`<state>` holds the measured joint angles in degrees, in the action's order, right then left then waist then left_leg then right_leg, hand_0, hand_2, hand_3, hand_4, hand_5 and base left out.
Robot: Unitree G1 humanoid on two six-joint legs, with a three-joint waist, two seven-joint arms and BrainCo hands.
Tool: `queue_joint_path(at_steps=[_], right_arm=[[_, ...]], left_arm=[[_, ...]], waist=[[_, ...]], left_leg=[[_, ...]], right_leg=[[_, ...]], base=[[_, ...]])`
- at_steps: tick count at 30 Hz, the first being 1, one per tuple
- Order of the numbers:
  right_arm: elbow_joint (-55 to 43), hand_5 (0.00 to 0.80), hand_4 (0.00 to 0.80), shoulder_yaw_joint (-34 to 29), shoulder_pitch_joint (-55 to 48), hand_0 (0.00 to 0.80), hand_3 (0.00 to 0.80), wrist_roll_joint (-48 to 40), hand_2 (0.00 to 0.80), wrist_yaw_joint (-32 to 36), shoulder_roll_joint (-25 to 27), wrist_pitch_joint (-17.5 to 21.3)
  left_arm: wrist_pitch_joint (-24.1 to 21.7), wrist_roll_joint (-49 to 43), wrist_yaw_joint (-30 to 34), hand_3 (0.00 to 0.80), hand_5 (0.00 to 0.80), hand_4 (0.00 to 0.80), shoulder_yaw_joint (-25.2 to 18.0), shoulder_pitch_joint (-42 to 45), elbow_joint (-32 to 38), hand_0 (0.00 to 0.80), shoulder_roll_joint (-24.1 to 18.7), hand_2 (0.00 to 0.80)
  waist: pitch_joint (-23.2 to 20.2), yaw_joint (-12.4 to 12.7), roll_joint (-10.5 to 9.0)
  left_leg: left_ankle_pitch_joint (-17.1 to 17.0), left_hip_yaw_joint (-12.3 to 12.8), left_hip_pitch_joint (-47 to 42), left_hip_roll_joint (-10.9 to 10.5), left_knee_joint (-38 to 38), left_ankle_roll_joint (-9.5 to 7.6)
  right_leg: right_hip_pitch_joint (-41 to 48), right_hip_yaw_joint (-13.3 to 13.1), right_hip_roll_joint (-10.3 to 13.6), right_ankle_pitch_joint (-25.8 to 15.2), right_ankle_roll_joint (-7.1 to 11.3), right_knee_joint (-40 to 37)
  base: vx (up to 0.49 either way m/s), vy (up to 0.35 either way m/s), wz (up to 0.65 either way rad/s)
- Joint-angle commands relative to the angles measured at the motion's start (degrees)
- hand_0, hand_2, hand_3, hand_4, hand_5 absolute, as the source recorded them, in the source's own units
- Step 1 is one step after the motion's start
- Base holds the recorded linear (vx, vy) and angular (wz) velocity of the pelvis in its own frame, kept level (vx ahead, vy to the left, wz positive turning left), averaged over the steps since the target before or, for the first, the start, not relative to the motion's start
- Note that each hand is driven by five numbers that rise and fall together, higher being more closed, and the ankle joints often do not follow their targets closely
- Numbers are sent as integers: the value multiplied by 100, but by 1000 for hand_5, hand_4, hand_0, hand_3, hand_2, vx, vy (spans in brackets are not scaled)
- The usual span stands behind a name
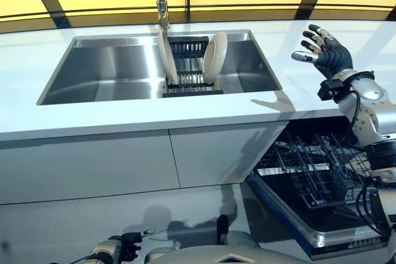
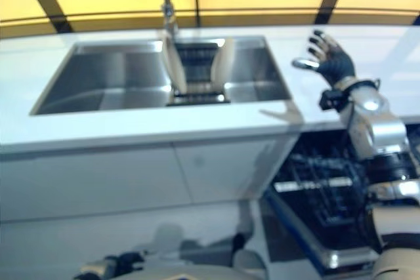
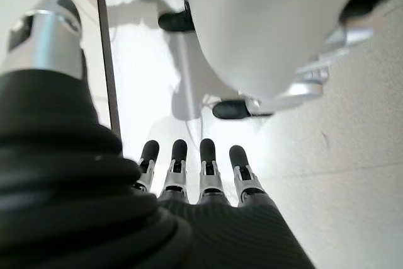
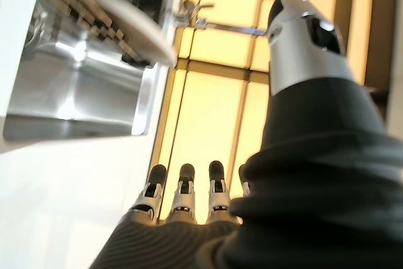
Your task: Take plates into dishwasher
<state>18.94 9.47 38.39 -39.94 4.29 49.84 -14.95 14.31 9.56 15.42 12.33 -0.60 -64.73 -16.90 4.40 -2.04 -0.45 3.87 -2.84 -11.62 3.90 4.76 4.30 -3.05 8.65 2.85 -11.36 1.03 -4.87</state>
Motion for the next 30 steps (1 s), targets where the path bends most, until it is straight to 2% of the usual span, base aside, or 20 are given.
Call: queue_joint_path(at_steps=[1,10,13,14,15,17,18,21,22,23,25,27,30], right_arm=[[350,0,0,-3,998,0,0,-126,0,-116,62,-31],[429,0,0,98,1027,0,0,-116,0,-290,-29,-149],[403,0,0,186,1054,0,0,-92,0,-168,-38,-150],[422,0,0,254,1087,0,0,-38,0,-130,-44,-128],[414,0,0,290,1096,0,0,-46,0,-119,-46,-120],[338,0,0,440,1144,0,0,-69,0,-121,-9,-206],[333,0,0,469,1161,0,0,-56,0,-82,8,-223],[504,0,0,673,1384,0,0,111,0,41,-56,-351],[556,0,0,808,1564,0,0,174,0,65,-23,-456],[562,0,0,873,1695,0,0,30,0,71,38,-601],[515,0,0,909,1749,0,0,-198,0,120,79,-777],[547,0,0,874,1766,0,0,-211,0,238,86,-935],[837,0,0,969,1931,0,0,-257,0,327,-34,-951]], left_arm=[[28,-102,4,0,0,0,327,-308,-62,0,-298,0],[48,-94,-39,0,0,0,374,-180,26,0,-375,0],[34,-149,-46,0,0,0,383,-210,28,0,-354,0],[2,-184,-39,0,0,0,399,-226,9,0,-331,0],[-17,-195,-46,0,0,0,411,-233,4,0,-318,0],[-95,-223,-38,0,0,0,450,-247,73,0,-262,0],[-100,-279,-31,0,0,0,461,-247,132,0,-245,0],[12,-220,-64,0,0,0,517,-300,256,0,-248,0],[-12,-298,8,0,0,0,525,-324,263,0,-278,0],[46,-435,99,0,0,0,532,-366,322,0,-272,0],[84,-209,25,0,0,0,679,-421,370,0,-295,0],[91,-74,56,0,0,0,683,-450,374,0,-329,0],[-47,32,2,0,0,0,705,-415,195,0,-367,0]], waist=[[-40,216,-348],[67,260,-302],[56,219,-334],[57,219,-358],[63,229,-372],[183,336,-439],[232,387,-446],[277,516,-360],[307,591,-296],[311,583,-325],[229,558,-299],[149,541,-280],[74,582,-296]], left_leg=[[71,175,161,-493,-138,-391],[100,436,241,-260,-320,-327],[372,454,188,-172,-764,-221],[371,442,273,-144,-1189,-153],[318,433,354,-131,-1404,-120],[-266,197,1098,-168,-2627,16],[-359,163,1339,-163,-2799,30],[-470,336,1423,126,-1772,164],[-829,430,1622,294,-1271,261],[-740,509,1529,292,-1135,213],[-701,443,1256,194,-603,153],[-711,481,1051,156,-374,152],[-697,480,908,103,-191,124]], right_leg=[[115,-21,543,522,714,563],[145,178,592,846,623,894],[112,244,582,975,472,1037],[148,260,564,1017,381,1055],[180,262,551,1033,338,1052],[398,202,497,1076,155,961],[467,161,482,1109,125,950],[699,130,477,1172,281,849],[862,118,440,1209,338,764],[902,124,527,1195,380,700],[883,220,604,1161,492,672],[853,280,653,1142,546,689],[848,336,693,1104,597,634]], base=[[63,-90,-3],[56,-108,6],[49,-135,1],[48,-101,7],[34,-91,10],[68,-47,9],[144,37,-4],[201,135,-25],[205,154,-22],[232,186,-23],[178,134,-49],[141,85,-12],[119,13,25]])
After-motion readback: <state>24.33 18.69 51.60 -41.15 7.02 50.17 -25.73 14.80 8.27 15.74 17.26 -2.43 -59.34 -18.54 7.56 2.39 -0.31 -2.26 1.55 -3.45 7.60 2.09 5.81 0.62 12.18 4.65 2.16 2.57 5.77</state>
